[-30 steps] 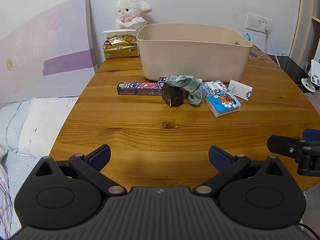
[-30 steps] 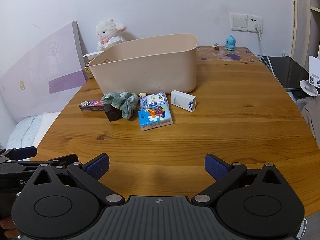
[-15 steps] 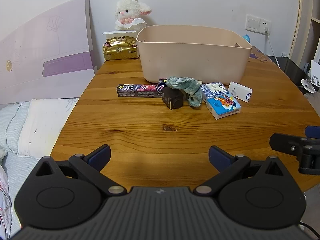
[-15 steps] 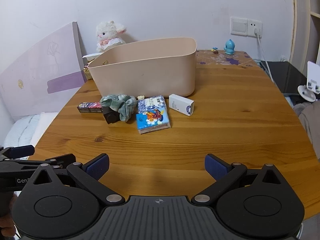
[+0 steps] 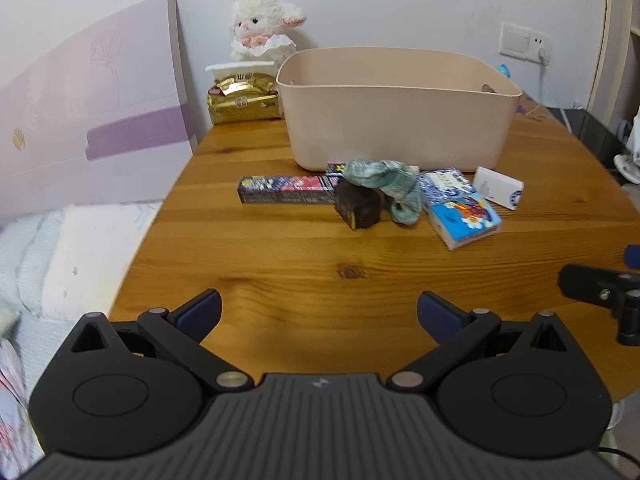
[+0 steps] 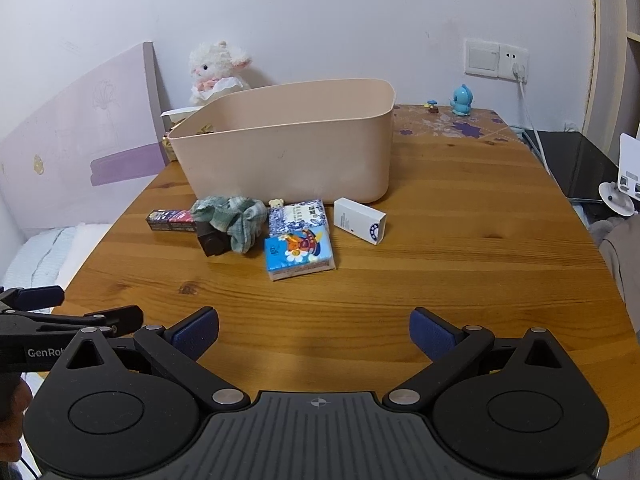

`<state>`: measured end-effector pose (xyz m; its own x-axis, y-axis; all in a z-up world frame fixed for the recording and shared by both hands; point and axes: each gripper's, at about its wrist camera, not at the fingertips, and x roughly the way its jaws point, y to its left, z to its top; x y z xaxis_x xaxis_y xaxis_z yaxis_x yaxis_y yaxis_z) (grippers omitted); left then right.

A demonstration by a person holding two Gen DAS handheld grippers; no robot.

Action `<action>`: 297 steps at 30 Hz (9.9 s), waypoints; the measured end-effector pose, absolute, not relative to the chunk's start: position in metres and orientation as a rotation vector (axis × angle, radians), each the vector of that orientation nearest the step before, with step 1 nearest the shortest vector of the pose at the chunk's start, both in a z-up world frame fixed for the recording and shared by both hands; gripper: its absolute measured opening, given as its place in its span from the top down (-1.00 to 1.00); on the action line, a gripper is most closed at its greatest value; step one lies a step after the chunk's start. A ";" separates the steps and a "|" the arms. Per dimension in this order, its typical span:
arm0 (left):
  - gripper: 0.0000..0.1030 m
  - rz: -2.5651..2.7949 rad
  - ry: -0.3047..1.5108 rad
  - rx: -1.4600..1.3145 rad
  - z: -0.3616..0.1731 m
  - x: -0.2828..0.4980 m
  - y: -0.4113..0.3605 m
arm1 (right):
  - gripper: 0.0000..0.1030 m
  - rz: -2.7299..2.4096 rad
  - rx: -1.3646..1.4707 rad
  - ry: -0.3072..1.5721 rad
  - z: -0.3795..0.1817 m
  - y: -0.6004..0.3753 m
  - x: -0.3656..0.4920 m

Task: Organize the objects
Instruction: 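Grasp the green scrunchie with the left tool while the right grasps the white box, then lift both held items and drop them into the beige basket, then grasp the black box with the left tool while the right grasps the cartoon tissue pack, then carry both items over the basket and open both tools to drop them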

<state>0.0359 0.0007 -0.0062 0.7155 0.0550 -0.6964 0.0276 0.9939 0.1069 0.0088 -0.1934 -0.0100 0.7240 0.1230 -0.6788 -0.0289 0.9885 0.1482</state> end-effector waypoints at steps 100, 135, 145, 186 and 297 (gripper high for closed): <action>0.81 -0.120 0.618 0.170 0.036 0.267 -0.036 | 0.77 0.164 -0.025 0.732 0.033 -0.203 0.250; -0.81 -0.045 0.564 0.171 0.049 0.161 -0.002 | -1.00 0.148 -0.024 0.651 0.055 -0.205 0.151; -0.81 -0.036 0.634 0.136 0.015 0.116 0.019 | -1.00 0.167 0.016 0.694 0.029 -0.214 0.113; -0.81 -0.151 0.735 0.125 -0.079 0.144 0.004 | -1.00 0.199 -0.079 0.862 -0.083 -0.166 0.131; -0.72 -0.156 0.657 0.260 0.021 0.285 -0.052 | -0.54 0.098 -0.099 0.720 0.016 -0.201 0.254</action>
<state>0.2852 -0.0520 0.0209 0.7820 -0.0608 -0.6203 0.2245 0.9559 0.1893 0.2545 -0.2013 0.0161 0.7479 0.0552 -0.6615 -0.1234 0.9907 -0.0568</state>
